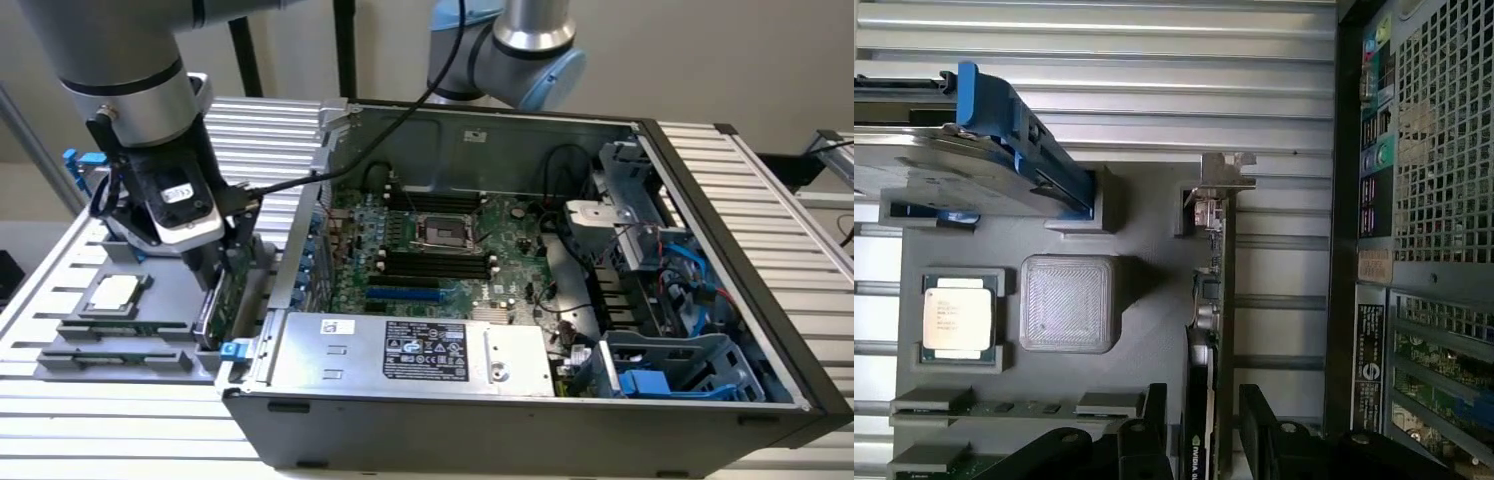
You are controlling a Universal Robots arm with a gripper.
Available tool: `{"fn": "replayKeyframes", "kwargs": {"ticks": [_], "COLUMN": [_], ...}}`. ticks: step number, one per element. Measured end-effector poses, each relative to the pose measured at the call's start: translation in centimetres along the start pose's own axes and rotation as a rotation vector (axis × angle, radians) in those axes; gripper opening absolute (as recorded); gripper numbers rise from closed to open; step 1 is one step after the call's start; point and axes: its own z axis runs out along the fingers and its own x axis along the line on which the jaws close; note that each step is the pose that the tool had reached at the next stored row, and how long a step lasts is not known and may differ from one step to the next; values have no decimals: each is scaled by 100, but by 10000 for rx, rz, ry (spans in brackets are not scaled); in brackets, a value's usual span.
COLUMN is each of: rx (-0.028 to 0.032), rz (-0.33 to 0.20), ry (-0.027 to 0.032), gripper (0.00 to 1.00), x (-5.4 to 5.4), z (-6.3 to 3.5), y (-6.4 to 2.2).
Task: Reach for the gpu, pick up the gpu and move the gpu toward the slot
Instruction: 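Pick up the gpu and move the gpu toward the slot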
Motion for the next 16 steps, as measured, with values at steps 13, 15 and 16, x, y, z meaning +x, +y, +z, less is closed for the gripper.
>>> {"fn": "replayKeyframes", "kwargs": {"ticks": [13,15,16], "rx": [0,1,0], "rz": [-1,1,0], "ry": [0,1,1], "gripper": [42,42,42], "x": [-1,-1,-1], "z": [237,271,279], "y": [-7,-7,-6]}}
